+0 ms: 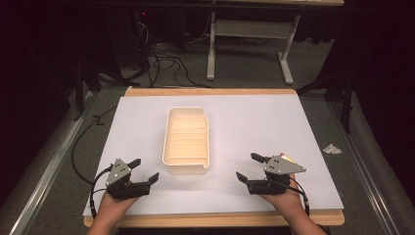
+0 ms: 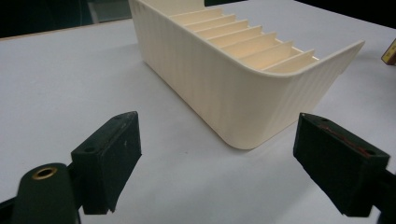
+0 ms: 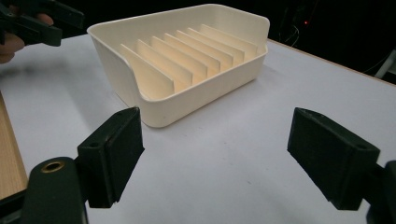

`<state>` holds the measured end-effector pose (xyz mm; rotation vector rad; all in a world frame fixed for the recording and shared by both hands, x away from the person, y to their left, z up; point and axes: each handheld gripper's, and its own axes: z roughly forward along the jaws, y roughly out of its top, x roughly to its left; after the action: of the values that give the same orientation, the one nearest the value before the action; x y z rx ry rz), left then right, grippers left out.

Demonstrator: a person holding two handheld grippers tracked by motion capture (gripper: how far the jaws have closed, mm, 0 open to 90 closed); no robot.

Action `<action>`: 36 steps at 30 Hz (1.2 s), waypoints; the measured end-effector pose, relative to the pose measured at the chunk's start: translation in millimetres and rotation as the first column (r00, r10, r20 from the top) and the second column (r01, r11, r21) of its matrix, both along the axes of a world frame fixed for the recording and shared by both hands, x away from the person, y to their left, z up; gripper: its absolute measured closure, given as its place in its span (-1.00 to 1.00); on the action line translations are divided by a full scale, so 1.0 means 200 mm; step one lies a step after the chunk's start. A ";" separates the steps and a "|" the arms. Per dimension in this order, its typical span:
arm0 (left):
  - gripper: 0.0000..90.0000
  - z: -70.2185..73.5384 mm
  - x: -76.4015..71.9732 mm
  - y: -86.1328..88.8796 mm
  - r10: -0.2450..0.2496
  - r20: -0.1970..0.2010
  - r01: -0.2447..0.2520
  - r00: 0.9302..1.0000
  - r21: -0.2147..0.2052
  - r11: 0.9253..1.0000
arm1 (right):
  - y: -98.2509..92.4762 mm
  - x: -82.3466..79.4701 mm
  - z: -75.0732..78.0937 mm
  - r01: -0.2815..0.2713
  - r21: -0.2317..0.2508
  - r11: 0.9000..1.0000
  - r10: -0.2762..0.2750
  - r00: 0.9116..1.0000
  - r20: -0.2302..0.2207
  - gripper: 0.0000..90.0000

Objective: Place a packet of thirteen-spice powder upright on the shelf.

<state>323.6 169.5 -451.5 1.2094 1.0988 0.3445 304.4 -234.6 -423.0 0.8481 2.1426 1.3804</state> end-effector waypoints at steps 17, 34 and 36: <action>-0.66 0.01 0.00 0.00 0.003 0.018 -0.003 1.000 0.000 1.000 | -0.01 -0.01 0.01 -0.018 0.025 1.000 0.018 1.000 -0.008 -0.65; -0.73 0.02 0.00 0.01 0.012 0.034 -0.011 0.999 -0.022 1.000 | -0.06 -0.06 0.11 -0.030 0.081 0.996 0.027 0.999 0.045 -0.68; -0.73 0.02 0.00 0.01 0.013 0.033 -0.012 0.999 -0.023 1.000 | -0.08 -0.07 0.13 -0.026 0.082 0.996 0.021 0.998 0.062 -0.68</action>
<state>324.3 171.7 -447.8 1.1733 1.0791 0.3598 291.3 -251.3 -396.9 0.8028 2.0684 1.4969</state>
